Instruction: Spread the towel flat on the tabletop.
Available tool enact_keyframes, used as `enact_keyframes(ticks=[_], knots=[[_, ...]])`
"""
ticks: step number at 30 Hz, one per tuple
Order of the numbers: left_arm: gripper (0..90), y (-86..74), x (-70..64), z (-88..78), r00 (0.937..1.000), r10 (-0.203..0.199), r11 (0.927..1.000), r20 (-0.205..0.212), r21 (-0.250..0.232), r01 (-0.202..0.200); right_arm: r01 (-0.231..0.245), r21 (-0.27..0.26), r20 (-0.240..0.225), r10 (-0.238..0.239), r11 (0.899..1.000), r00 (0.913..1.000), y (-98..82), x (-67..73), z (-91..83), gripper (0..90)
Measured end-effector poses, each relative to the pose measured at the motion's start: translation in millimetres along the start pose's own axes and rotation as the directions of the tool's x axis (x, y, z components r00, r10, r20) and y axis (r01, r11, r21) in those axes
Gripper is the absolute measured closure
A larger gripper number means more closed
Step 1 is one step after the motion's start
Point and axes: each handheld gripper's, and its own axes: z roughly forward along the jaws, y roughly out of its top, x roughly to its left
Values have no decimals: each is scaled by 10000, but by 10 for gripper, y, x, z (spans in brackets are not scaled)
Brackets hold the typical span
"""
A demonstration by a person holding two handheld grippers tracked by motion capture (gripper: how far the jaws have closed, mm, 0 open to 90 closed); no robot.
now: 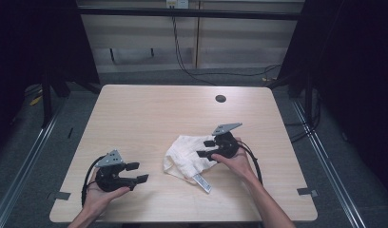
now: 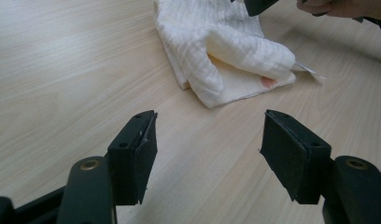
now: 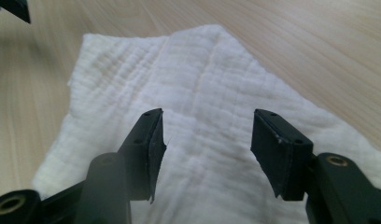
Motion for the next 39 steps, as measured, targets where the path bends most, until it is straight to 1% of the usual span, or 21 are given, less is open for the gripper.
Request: enact_keyframes(ticks=[4,5,6,7,9,10,12,14,15,18,21,23,24,26,27,28,30,31,34,38,39], knots=[[352,-5,16,-13,9995,-259,9996,174,-103,261,-119,59,-260,120,9999,9996,-17,-21,104,438],[347,-3,18,-6,9995,-262,9996,186,-56,263,-32,92,-317,35,10000,9995,-11,-25,121,452],[341,-3,18,-6,9995,-262,9996,186,-56,263,-32,92,-317,35,10000,9995,-11,-25,121,452],[338,-2,19,2,9996,-278,9995,1,164,278,110,173,-243,-106,9998,9996,0,-18,145,466],[329,-12,31,2,9977,-609,9981,299,148,605,139,143,-289,-134,9998,9995,-4,-10,172,469],[329,-14,15,3,9994,-345,9991,28,238,345,229,230,-307,-222,9995,9993,-8,-5,197,483],[326,-17,9,3,9997,-233,9993,13,287,232,251,341,-277,-242,9991,9993,-22,7,225,484],[320,-24,9,1,9998,-179,9989,1,427,179,182,394,-263,-172,9991,9995,-59,7,275,517],[320,-29,17,-3,9998,-188,9988,31,462,187,74,418,-208,-65,9991,9998,-94,11,299,565],[322,-26,22,2,9999,-135,9986,40,509,133,139,403,30,-140,9991,9999,-120,23,275,663],[330,-25,18,34,9995,-221,9984,227,524,209,1,440,20,-2,9990,10000,-149,22,245,779],[345,-18,6,43,9995,-85,9982,297,601,67,-155,455,-55,158,9988,9999,-169,30,226,821],[368,-8,-9,49,9990,103,9980,430,619,-129,-167,406,-54,169,9990,9998,-185,38,218,837],[408,4,-30,56,9986,131,9987,506,491,-155,-235,333,-100,239,9992,9997,-222,60,195,853],[449,14,-43,68,9975,164,9984,692,526,-201,-208,341,-119,212,9992,9997,-229,68,186,857],[550,18,-59,77,9969,203,9984,764,518,-243,-150,429,-129,156,9990,9998,-234,86,171,858],[600,45,-101,97,9930,438,9974,1093,516,-496,-87,546,-99,92,9985,9999,-245,121,148,857],[618,66,-136,109,9924,545,9970,1099,494,-602,-62,581,-143,71,9983,9999,-253,127,138,857],[629,113,-202,165,9887,863,9942,1226,527,-933,-129,619,-260,145,9980,9996,-286,153,99,857],[629,157,-271,245,9848,1092,9909,1350,641,-1187,133,831,-274,-110,9965,9996,-322,212,34,854],[627,198,-301,295,9819,1196,9897,1466,604,-1296,51,871,-276,-27,9962,9996,-338,233,12,851]])
